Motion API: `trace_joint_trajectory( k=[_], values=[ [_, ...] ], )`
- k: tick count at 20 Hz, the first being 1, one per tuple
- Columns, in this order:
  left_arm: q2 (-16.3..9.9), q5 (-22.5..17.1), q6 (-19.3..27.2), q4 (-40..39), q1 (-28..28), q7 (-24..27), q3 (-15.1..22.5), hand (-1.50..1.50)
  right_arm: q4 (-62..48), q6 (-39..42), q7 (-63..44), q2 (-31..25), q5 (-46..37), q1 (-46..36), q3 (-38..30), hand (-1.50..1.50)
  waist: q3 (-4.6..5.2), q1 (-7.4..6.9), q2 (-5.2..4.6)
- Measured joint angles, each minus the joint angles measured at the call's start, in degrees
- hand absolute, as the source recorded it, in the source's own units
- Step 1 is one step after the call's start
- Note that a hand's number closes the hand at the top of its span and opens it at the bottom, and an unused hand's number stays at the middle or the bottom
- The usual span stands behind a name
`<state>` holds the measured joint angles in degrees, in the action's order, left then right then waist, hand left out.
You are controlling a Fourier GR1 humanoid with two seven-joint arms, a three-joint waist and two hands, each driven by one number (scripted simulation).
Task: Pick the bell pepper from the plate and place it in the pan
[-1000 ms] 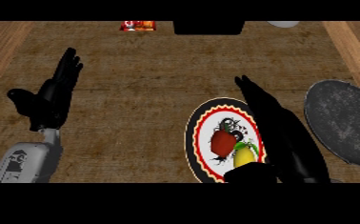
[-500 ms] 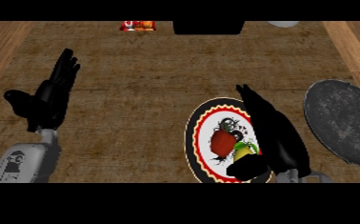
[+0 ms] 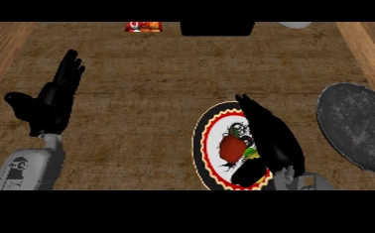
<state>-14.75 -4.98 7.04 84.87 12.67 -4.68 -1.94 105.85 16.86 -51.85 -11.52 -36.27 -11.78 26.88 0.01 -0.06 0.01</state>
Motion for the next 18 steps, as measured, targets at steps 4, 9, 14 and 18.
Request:
trace_joint_trajectory(
  k=[4, 9, 14, 18],
  values=[
    [0.78, 0.74, -0.38, -0.34, 0.25, -0.15, -0.26, 0.00, -1.99, 1.78, 0.19, 1.25, -2.20, -0.18, 0.30, -1.50, -0.01, 0.04, 0.00],
    [2.27, 2.21, 0.63, 2.06, -0.96, -1.20, 0.97, 0.00, -3.89, 4.63, -1.10, 1.51, -4.54, 0.03, 1.59, -1.50, 0.00, -0.04, 0.05],
    [1.92, 2.41, -0.28, 0.74, -0.15, -0.52, -0.31, 0.00, -8.00, 6.78, -0.85, 2.78, -5.88, -1.86, 0.56, -1.50, 0.00, -0.01, 0.00],
    [2.32, 2.58, -0.77, 0.13, 0.22, -0.43, -1.02, 0.00, -11.15, 7.58, 0.18, 4.44, -7.07, -2.28, -0.44, -1.50, 0.00, -0.03, -0.01]
  ],
)
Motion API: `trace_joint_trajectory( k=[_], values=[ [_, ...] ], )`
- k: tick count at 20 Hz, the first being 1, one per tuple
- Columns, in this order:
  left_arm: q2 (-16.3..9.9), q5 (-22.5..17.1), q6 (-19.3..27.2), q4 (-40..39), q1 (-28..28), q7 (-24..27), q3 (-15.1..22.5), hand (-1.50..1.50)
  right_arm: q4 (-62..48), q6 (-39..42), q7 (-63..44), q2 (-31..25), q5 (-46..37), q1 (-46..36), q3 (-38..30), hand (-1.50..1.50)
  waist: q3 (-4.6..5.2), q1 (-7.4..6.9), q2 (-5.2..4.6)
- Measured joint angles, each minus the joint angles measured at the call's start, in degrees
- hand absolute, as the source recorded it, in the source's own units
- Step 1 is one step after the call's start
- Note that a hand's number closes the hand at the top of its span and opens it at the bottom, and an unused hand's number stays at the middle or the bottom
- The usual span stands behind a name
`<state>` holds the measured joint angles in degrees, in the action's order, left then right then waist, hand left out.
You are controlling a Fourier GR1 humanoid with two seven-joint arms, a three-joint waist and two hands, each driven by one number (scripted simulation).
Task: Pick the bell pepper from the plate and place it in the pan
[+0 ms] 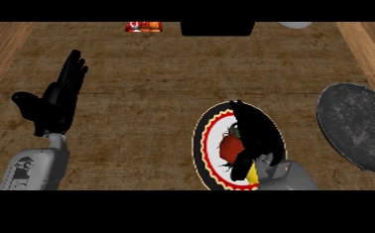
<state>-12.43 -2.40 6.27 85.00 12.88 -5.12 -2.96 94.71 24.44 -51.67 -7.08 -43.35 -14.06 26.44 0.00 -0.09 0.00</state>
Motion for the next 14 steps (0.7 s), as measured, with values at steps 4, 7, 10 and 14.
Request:
trace_joint_trajectory(
  k=[4, 7, 10, 14],
  values=[
    [-0.51, -0.18, -1.52, 0.01, -0.16, -0.12, -1.06, 0.00, -3.50, 0.16, 1.29, 1.44, -1.94, -0.41, -0.85, -1.50, 0.00, -0.01, 0.01],
    [0.17, 0.24, -1.40, -0.93, 0.85, 0.32, -1.28, 0.00, -6.46, 0.42, 1.94, 2.56, -3.55, -0.65, -0.65, -1.50, 0.00, 0.03, -0.01],
    [0.24, 0.25, -1.56, -0.55, 0.94, -0.60, -1.96, 0.00, -7.36, 0.86, 2.44, 2.99, -4.70, -0.03, -1.32, -1.50, 0.00, 0.04, 0.01],
    [1.07, 1.48, -1.46, 0.59, -0.47, -0.05, -1.59, 0.00, -11.21, 0.40, 3.76, 4.78, -6.10, -0.38, -2.03, -1.50, 0.00, 0.01, 0.01]
  ],
)
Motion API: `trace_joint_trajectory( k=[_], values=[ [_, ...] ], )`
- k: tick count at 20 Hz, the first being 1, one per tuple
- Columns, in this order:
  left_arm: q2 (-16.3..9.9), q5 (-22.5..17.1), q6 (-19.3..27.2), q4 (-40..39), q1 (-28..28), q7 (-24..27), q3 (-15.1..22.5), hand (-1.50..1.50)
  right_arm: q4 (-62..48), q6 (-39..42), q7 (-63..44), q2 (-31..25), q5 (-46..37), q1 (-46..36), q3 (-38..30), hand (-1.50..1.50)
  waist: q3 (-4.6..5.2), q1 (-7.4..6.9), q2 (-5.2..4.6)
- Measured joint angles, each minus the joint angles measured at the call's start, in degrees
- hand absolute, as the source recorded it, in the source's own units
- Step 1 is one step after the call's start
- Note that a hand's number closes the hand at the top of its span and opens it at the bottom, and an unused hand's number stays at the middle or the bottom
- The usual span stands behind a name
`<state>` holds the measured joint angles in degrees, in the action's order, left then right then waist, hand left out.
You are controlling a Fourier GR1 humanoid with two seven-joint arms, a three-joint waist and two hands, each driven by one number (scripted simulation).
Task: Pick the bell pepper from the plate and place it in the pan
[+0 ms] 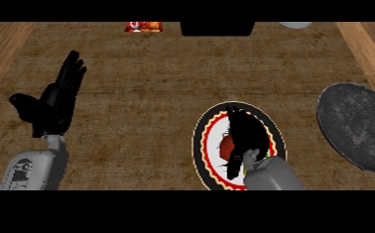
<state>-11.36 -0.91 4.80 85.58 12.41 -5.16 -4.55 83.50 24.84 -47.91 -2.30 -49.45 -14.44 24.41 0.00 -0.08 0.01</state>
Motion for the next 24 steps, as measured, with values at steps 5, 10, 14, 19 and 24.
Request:
trace_joint_trajectory(
  k=[5, 10, 14, 19, 24],
  values=[
    [0.58, 0.26, -0.68, 1.58, -1.32, -0.16, 0.19, 0.00, -1.84, 0.06, 4.03, -0.15, -0.22, 1.76, -0.10, 1.50, 0.03, 0.00, 0.05],
    [0.03, -0.18, -1.83, 1.02, -1.07, -0.03, -0.98, 0.00, -4.12, 0.44, 9.14, -0.76, -1.43, -0.73, -0.46, 1.50, 0.12, 0.02, 0.12],
    [0.08, 0.17, -2.17, 0.62, -0.46, -0.18, -1.51, 0.00, -4.28, -0.47, 11.56, -0.73, -3.47, 0.30, -0.23, 1.50, 0.12, 0.06, 0.19],
    [0.79, 0.62, -1.79, -1.70, 0.79, 0.87, -1.97, 0.00, 0.64, -2.49, 11.99, -0.31, -6.41, 5.32, 2.88, 1.50, 0.10, 0.24, 0.22],
    [0.50, 0.45, -1.89, -1.07, 0.53, 0.19, -2.39, 0.00, 13.38, -7.67, 10.41, -2.83, -11.68, 19.00, 12.55, 1.50, 0.06, 0.77, 0.33]
  ],
)
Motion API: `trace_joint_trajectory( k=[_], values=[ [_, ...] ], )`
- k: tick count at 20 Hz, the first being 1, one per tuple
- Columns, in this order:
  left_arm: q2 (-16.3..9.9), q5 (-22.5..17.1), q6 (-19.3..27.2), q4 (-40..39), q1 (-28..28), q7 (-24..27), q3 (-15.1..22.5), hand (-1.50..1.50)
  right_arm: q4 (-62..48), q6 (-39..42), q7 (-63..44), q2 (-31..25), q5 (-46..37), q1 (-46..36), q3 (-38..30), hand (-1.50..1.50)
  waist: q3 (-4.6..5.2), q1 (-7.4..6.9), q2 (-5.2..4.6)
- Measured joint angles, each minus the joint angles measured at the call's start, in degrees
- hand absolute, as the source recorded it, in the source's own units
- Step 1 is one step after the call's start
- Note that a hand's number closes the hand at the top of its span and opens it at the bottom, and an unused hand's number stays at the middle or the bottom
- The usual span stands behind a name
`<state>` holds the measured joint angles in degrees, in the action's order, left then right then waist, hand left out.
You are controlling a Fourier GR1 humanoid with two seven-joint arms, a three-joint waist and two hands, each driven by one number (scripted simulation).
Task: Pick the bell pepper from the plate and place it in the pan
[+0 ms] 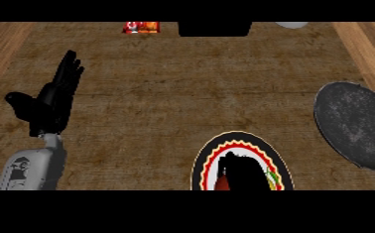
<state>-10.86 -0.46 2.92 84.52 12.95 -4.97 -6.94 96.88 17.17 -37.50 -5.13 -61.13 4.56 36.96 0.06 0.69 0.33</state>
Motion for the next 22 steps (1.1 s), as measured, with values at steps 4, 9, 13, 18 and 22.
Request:
trace_joint_trajectory(
  k=[4, 9, 13, 18, 22],
  values=[
    [0.04, 0.19, -0.05, 0.24, -0.80, 0.27, 0.09, 0.00, 8.43, -6.31, -1.22, -3.26, -6.68, 3.25, 3.17, 1.50, -0.04, 0.19, 0.10],
    [0.54, 0.55, 0.43, 0.08, -0.86, 0.48, 0.26, 0.00, 19.96, -11.80, -3.03, -5.67, -13.40, 5.14, 5.18, 1.50, -0.04, 0.34, 0.07],
    [-0.01, 0.14, -0.09, 0.59, -0.38, -0.24, -0.11, 0.00, 27.88, -15.20, -3.69, -8.10, -15.30, 7.61, 3.14, 1.50, -0.05, 0.18, -0.05],
    [0.29, 0.37, -0.24, 0.23, -0.44, 0.55, 0.11, 0.00, 34.52, -17.75, -2.44, -9.05, -9.76, 7.97, -4.77, 1.50, -0.09, -0.16, -0.25],
    [-0.12, 0.01, -0.74, -0.58, 0.33, 0.56, -0.37, 0.00, 35.88, -20.19, 0.11, -9.07, 0.06, 6.99, -15.01, 1.50, -0.12, -0.33, -0.41]
  ],
)
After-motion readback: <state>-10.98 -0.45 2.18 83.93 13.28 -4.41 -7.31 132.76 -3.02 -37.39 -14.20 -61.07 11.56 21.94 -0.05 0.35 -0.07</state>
